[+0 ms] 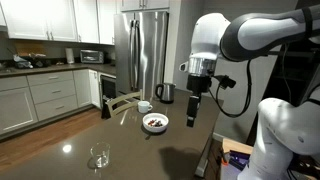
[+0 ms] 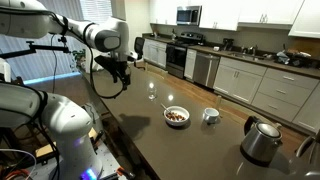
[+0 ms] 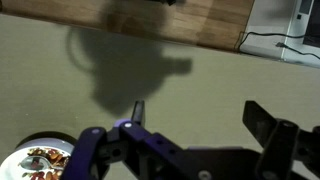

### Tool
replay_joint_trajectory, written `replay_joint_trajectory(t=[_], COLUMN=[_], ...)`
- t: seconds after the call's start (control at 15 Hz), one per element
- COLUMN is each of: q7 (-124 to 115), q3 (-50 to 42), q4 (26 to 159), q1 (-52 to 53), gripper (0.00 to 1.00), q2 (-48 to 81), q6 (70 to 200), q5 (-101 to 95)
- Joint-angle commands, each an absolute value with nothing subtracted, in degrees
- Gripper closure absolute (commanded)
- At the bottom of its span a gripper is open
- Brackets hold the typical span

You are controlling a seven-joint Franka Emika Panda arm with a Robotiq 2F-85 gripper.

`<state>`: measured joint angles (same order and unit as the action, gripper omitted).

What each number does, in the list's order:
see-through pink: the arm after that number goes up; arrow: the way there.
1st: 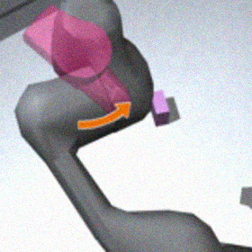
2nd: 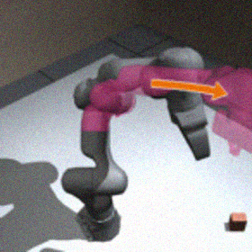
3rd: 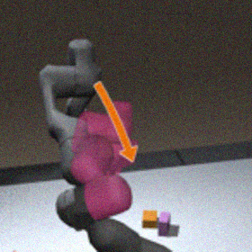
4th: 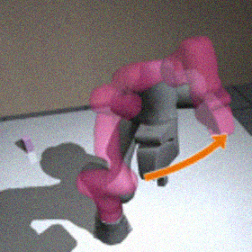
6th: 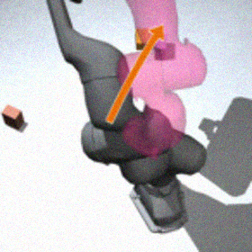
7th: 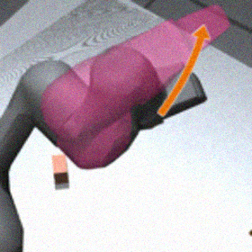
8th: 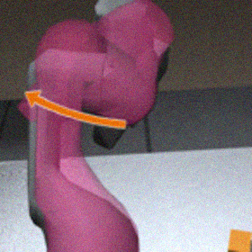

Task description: Stir the contents of the bowl

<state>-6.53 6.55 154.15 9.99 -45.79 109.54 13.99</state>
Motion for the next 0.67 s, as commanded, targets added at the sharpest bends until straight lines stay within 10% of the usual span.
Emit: replay_joint_trajectory(t=[0.0, 0.6], q7=[-6.2, -7.2], q3=[7.0, 7.2], q4=[154.0, 153.5], q1=[9.5, 9.5], gripper=[0.00, 0.00], q2=[-45.8, -44.9], q6=[109.3, 110.4], q5=[14.3, 15.2])
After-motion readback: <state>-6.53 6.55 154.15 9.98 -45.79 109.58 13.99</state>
